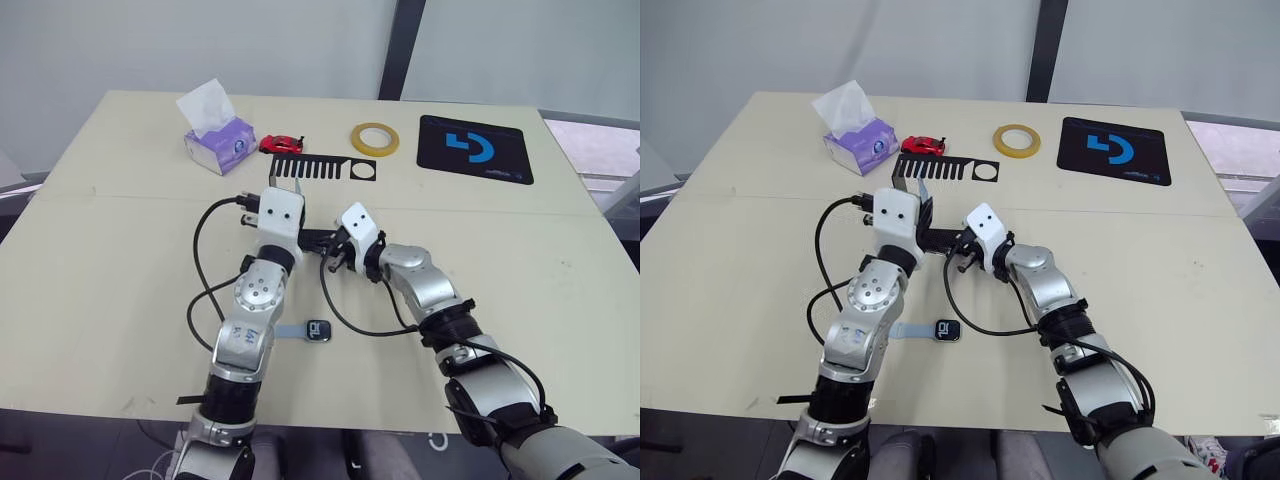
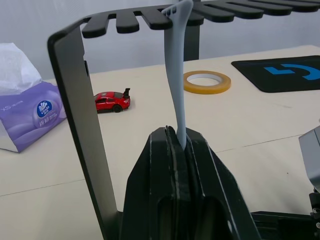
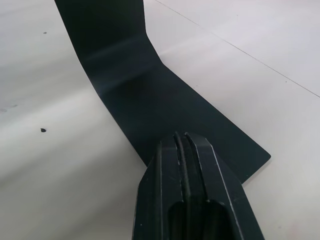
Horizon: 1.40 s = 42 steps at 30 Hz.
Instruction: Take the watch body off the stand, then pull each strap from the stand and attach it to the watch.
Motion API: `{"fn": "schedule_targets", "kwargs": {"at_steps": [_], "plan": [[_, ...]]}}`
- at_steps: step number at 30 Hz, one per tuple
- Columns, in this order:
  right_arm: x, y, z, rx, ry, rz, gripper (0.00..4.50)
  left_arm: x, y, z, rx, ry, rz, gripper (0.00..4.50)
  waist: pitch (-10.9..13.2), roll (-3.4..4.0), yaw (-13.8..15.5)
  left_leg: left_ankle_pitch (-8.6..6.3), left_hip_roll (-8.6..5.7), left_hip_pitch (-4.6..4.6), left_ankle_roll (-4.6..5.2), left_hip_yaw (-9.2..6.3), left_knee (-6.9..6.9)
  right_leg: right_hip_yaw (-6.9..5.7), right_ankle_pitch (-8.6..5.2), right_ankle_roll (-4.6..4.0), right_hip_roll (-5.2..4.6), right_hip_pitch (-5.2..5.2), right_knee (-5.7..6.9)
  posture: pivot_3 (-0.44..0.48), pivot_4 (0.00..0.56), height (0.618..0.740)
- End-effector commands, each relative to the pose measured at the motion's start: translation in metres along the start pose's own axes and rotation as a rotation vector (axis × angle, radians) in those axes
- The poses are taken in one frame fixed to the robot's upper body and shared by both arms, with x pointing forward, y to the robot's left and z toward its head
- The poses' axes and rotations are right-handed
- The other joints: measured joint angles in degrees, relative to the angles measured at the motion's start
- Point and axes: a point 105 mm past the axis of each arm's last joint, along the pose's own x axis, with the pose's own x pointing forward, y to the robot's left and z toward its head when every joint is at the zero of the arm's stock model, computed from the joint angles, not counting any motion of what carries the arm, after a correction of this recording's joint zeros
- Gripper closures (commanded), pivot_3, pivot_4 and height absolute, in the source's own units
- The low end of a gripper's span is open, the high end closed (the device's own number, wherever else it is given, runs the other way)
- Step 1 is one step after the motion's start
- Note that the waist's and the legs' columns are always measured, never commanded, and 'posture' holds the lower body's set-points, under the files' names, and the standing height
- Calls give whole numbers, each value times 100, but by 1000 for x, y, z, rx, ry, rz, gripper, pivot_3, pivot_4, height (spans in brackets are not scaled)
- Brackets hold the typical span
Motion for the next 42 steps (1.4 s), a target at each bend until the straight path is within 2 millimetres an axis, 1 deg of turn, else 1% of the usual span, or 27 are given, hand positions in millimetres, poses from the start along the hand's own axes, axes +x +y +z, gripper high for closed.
{"fn": "schedule_targets", "kwargs": {"at_steps": [1, 7, 10, 19, 24, 27, 30, 34, 37, 38, 41, 42], "plan": [[-3, 4, -36, 49, 126, 5, 4500, -2, -2, 22, -1, -88, -9, 4463, 0, 0, 0, 0, 0, -1, 0, 0, 0, 0, 0, 0, 0, 0, -1, 0, 150, 738], [-3, 4, -38, 48, 129, 6, 4500, 4, 1, 23, 7, -93, -6, 4463, 0, 0, 2, -1, 0, -2, 2, 0, -1, 0, 0, 0, 0, 0, -4, 0, 150, 738], [-3, 4, -37, 47, 128, 6, 4500, 7, -2, 26, 7, -108, -19, 4463, 0, 0, 0, -1, 0, -3, 2, 0, 0, -1, 0, 0, 0, 0, -5, 0, 150, 738], [-2, 6, -36, 43, 123, 10, 4500, 1, -5, 24, -8, -110, -59, 4463, 0, 0, -1, -1, 1, -4, 2, -1, -2, -1, 0, 0, 0, 0, -8, 0, 150, 738], [-1, 6, -35, 41, 125, 13, 4500, -9, -8, 23, -19, -113, -100, 4463, 0, 0, -3, -1, 1, -3, 2, -1, -3, -1, 0, 0, 0, 0, -9, 0, 150, 738], [-1, 5, -35, 40, 128, 16, 4500, -15, -7, 22, -11, -114, -112, 4463, 0, 0, -3, -2, 2, -2, 2, -1, -4, -1, 0, 0, 0, 0, -10, 0, 150, 738], [-1, 3, -35, 40, 131, 14, 4500, -17, -5, 22, -3, -115, -116, 4463, 0, 0, -2, -2, 2, -3, 2, -1, -4, -1, 0, 0, -1, 1, -11, 0, 150, 738], [-2, 0, -35, 43, 133, 8, 4500, -23, -2, 25, 22, -119, -140, 4463, 0, 0, -10, -2, 2, -2, 2, -1, -4, -1, 0, 0, -1, 1, -11, 0, 150, 738], [-3, -1, -37, 44, 133, 6, 4500, -30, -1, 26, 27, -113, -178, 4463, 0, 0, -13, -2, 2, -2, 2, -1, -5, -1, 0, 0, -1, 0, -11, 0, 150, 738], [-3, -1, -37, 45, 133, 6, 4500, -33, -1, 27, 24, -111, -192, 4463, 0, 0, -11, -2, 2, -1, 2, -1, -5, -1, 0, 0, -1, 1, -11, 0, 150, 738], [-4, -1, -33, 45, 104, 5, 4500, -48, -2, 30, -22, -93, -314, 4463, 0, 1, -17, -2, 2, 0, 2, -2, -5, -1, 0, 0, -2, 2, -11, 0, 150, 738], [-4, -1, -29, 43, 80, 9, 4500, -54, -3, 31, -40, -83, -367, 4463, 1, 2, -19, -3, 3, -1, 2, -2, -6, -1, 0, 0, -2, 1, -11, 0, 150, 738]]}}
